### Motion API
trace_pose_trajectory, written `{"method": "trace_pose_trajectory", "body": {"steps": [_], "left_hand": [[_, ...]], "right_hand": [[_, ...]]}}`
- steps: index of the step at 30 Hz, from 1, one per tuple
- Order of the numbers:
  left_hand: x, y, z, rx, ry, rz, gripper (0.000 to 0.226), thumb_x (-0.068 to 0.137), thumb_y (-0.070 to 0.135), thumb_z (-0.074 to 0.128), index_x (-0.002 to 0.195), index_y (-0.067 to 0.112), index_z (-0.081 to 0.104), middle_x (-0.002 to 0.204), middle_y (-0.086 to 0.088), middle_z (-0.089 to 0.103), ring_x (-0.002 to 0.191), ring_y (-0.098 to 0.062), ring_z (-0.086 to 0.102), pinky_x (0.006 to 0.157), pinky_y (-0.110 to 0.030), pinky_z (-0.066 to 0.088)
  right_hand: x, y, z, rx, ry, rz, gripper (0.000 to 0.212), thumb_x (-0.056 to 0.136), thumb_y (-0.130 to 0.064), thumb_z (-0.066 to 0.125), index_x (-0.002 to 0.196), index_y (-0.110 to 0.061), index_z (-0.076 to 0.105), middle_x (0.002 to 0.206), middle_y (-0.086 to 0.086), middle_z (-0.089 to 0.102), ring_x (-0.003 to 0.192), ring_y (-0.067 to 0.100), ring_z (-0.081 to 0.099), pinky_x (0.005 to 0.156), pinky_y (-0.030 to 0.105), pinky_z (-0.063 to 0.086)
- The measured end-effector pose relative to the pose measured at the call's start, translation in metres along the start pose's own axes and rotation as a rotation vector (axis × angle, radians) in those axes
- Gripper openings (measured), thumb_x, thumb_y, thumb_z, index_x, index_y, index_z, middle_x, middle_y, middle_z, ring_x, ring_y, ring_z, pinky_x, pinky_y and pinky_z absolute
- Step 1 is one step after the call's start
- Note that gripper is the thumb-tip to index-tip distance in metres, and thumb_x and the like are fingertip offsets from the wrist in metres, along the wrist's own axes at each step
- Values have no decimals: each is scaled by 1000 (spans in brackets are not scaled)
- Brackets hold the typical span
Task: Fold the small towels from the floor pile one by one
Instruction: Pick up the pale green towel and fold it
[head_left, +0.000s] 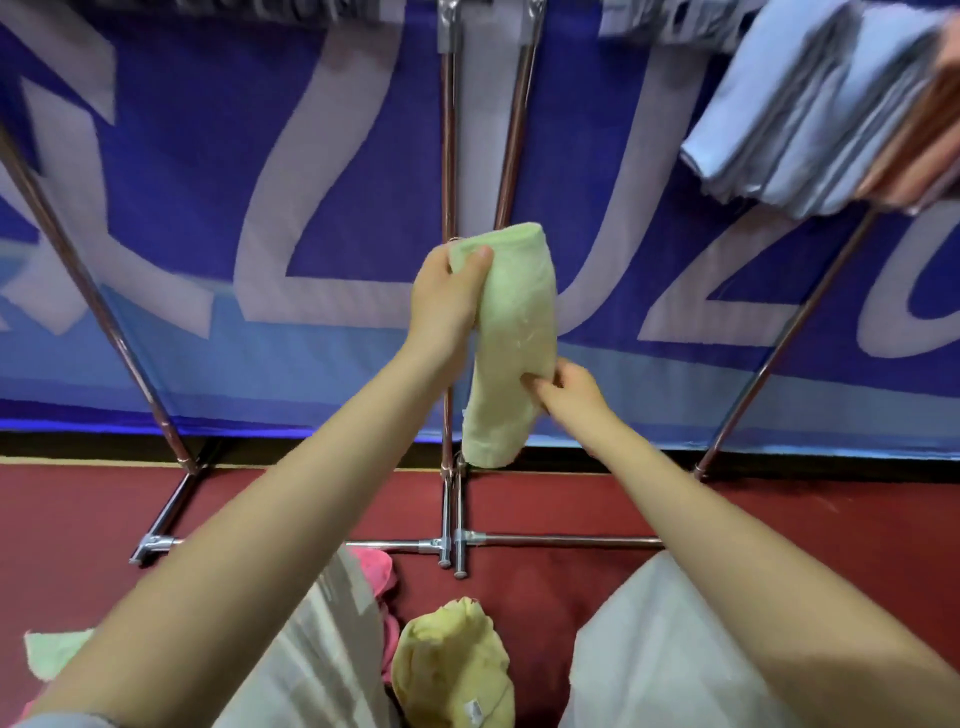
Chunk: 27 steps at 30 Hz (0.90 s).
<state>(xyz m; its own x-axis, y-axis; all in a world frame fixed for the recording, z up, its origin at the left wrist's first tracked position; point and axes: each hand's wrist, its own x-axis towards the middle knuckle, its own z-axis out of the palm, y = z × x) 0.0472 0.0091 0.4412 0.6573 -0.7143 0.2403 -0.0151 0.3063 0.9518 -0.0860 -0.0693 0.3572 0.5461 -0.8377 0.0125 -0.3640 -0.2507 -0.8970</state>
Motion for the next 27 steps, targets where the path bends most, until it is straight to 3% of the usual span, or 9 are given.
{"method": "trace_pose_trajectory", "body": {"steps": [3, 6, 10, 13, 16, 18, 21, 24, 27], "left_hand": [[29, 39, 29, 23, 25, 117, 9, 87, 27, 58, 94, 25, 63, 95, 3, 67, 89, -15, 64, 81, -40, 55], [65, 80, 53, 21, 88, 157, 20, 92, 24, 58, 109, 14, 62, 106, -2, 66, 97, -17, 64, 91, -41, 54], [111, 140, 85, -12, 102, 224, 15, 93, 22, 58, 106, 15, 60, 94, 4, 63, 91, -15, 62, 84, -34, 54], [131, 172, 104, -33, 76, 267, 5, 93, 17, 56, 97, 16, 56, 83, 8, 56, 75, -8, 55, 67, -22, 48], [149, 193, 119, -40, 47, 293, 10, 91, 14, 55, 83, 19, 51, 77, 5, 51, 74, -14, 51, 66, -33, 48], [159, 203, 126, -31, 60, 273, 9, 90, 17, 57, 97, 17, 51, 85, 7, 53, 78, -12, 55, 71, -34, 54], [174, 205, 131, 34, 25, 264, 31, 89, 16, 57, 119, 16, 48, 95, 5, 53, 90, -18, 61, 76, -36, 59], [182, 194, 134, 260, -108, 268, 50, 90, 17, 53, 138, 19, 38, 117, -9, 53, 98, -23, 60, 70, -35, 60], [173, 173, 142, 466, -293, 270, 57, 94, 14, 45, 147, 26, 29, 118, -9, 48, 77, -20, 58, 55, -28, 57]], "right_hand": [[25, -45, -31, 115, 8, 31, 16, 95, -7, 47, 104, -17, 56, 87, 2, 66, 51, 8, 63, 38, 16, 36], [45, -93, -70, 316, -19, 69, 23, 95, -8, 45, 115, -14, 54, 99, 4, 67, 65, 16, 69, 38, 17, 39], [67, -152, -129, 284, -6, -39, 19, 91, -34, 60, 101, -18, 63, 89, 3, 70, 72, 19, 67, 48, 21, 44], [85, -183, -169, 210, 9, -113, 24, 91, -36, 61, 102, -15, 64, 90, 6, 71, 75, 21, 70, 52, 22, 45], [105, -209, -204, 160, 27, -160, 30, 91, -35, 60, 108, -11, 65, 94, 9, 72, 82, 26, 72, 52, 21, 48], [117, -223, -226, 108, 31, -182, 28, 91, -35, 59, 105, -11, 66, 92, 8, 73, 85, 27, 72, 60, 24, 51], [132, -236, -258, 68, 65, -203, 30, 92, -33, 59, 106, -7, 66, 92, 10, 71, 83, 25, 71, 74, 32, 53], [140, -242, -287, 48, 122, -168, 37, 90, -32, 62, 113, -3, 65, 95, 10, 68, 76, 22, 67, 64, 26, 51], [145, -241, -305, -4, 126, -63, 27, 90, -28, 63, 105, -7, 65, 75, 1, 63, 58, 13, 55, 60, 23, 42]]}}
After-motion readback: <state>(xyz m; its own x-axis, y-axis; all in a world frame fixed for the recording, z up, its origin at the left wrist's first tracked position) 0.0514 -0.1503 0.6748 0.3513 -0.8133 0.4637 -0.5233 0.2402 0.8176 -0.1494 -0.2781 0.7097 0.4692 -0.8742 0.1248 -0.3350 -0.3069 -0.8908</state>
